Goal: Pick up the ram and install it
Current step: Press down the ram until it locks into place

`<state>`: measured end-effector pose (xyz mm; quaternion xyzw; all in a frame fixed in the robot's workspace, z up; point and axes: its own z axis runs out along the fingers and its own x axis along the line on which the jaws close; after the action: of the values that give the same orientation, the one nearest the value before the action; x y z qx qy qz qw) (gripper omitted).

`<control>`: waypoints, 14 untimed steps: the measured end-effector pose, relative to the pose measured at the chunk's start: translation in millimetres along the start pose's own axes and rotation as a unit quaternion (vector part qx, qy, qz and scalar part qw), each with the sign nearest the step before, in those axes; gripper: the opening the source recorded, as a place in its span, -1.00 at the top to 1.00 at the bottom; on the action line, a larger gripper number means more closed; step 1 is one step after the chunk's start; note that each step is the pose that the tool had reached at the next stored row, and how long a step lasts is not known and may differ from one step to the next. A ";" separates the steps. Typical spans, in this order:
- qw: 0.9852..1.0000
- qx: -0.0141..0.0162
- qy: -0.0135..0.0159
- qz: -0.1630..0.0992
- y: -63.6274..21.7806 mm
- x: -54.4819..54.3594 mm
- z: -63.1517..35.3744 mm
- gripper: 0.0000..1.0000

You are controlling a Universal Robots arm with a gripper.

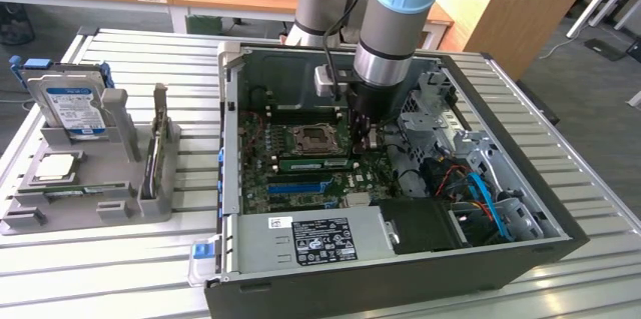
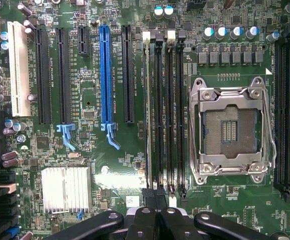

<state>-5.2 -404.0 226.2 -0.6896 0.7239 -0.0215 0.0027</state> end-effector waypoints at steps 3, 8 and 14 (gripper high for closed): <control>1.000 0.000 0.000 0.000 0.0 0.0 0.1 0.79; 1.000 0.000 0.000 0.000 0.0 0.0 1.0 0.79; 1.000 0.000 0.000 0.000 0.1 0.0 1.3 0.79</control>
<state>-5.2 -404.0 224.9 -0.6896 0.7239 -0.0216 0.0027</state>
